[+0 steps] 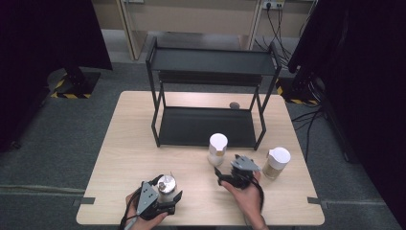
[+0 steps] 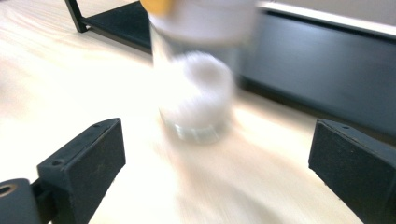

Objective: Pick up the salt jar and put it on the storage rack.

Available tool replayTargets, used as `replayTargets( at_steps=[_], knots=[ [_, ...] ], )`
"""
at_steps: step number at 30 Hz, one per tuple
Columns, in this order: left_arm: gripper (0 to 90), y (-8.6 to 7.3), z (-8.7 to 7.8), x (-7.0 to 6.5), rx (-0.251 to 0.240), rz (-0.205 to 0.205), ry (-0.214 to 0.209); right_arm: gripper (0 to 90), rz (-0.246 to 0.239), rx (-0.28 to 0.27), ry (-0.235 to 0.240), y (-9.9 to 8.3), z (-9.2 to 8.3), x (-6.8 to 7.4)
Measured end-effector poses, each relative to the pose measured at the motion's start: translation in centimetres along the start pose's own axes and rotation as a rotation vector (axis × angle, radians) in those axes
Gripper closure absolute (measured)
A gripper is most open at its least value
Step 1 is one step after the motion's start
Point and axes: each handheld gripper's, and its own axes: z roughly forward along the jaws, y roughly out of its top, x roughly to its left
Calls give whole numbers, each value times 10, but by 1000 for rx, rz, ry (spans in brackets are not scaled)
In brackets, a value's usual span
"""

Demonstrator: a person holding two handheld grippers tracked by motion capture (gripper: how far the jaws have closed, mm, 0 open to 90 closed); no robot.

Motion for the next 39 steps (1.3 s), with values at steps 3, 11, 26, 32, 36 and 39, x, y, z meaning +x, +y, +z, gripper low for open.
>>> replayTargets(
  at_steps=[3,11,26,32,36,39],
  knots=[
    [90,-1,-4,1,-13,-7,10,47,24,-61,-28,-17,-28,-12],
    [88,-5,-15,3,-65,0,27,64,72,-172,-61,-28,-46,-17],
    [104,9,-17,1,-110,28,24,64,62,-170,-75,-29,-48,-17],
    [164,13,-11,1,-100,38,16,64,67,-173,-74,-29,-49,-17],
    [231,12,-9,-1,-87,38,12,64,65,-170,-74,-29,-48,-17],
    [257,10,-7,-1,-73,44,8,64,64,-172,-73,-29,-49,-17]
  ],
)
